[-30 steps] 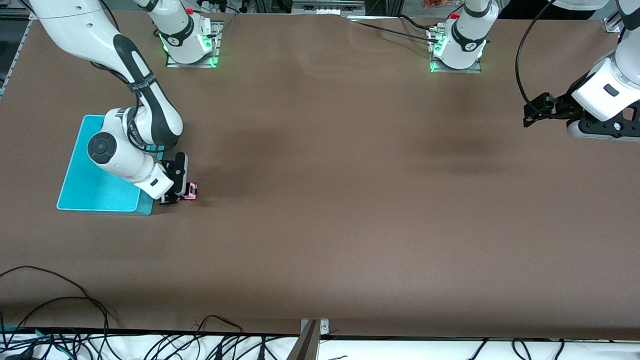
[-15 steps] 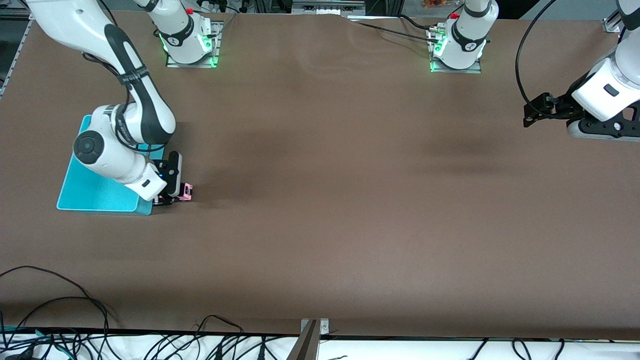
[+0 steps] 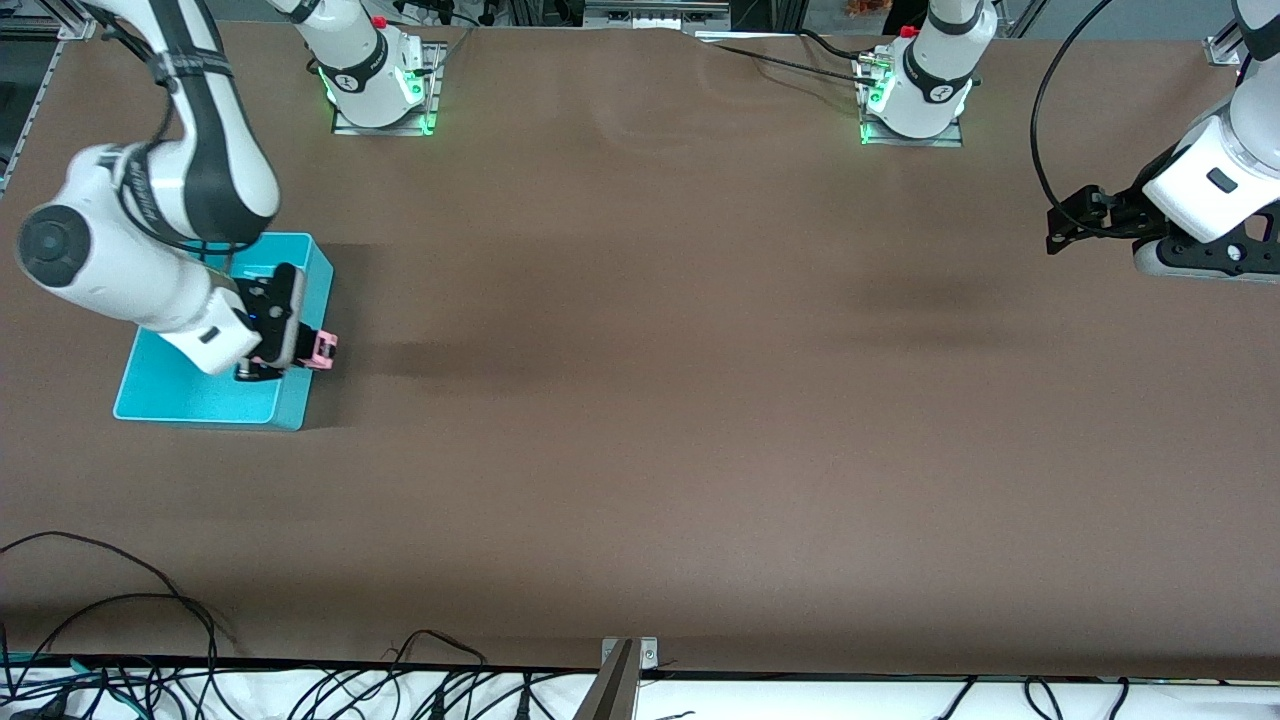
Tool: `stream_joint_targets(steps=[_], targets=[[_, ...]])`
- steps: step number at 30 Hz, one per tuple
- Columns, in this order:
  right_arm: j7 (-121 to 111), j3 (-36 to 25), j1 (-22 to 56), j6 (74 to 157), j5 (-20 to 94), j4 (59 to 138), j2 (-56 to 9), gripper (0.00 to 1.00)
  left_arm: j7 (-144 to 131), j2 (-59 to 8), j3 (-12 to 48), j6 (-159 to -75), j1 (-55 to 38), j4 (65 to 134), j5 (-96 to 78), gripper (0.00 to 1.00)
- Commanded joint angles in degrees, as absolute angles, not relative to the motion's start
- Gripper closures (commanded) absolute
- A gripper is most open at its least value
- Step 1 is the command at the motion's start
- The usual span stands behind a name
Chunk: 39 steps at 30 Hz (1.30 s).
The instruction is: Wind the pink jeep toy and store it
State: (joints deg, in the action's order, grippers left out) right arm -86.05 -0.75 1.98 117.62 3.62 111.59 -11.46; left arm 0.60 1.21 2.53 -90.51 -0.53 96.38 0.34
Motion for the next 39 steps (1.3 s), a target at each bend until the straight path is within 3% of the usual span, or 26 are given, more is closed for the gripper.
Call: stream_joint_targets(steps=[1, 13, 19, 39], targets=[[-86.9, -4.2, 1.8, 114.4, 4.1, 113.6, -8.4, 1.0, 0.2, 1.1, 2.7, -88.4, -0.8, 94.9, -0.6, 0.0], [-88.9, -10.9, 1.8, 116.2, 3.8, 123.8, -2.9, 0.99, 0.1, 1.1, 2.7, -88.4, -0.9, 94.9, -0.3, 0.0], [-90.8, -14.0, 1.8, 122.3, 3.8, 131.6, -1.4, 0.99, 0.1, 1.2, 2.5, -88.3, -0.9, 94.9, -0.6, 0.0], [-99.2, -18.1, -0.4, 131.8, 4.7, 135.4, -11.3, 0.97, -0.4, 1.0, 3.6, -88.1, -1.0, 94.9, -0.7, 0.0]])
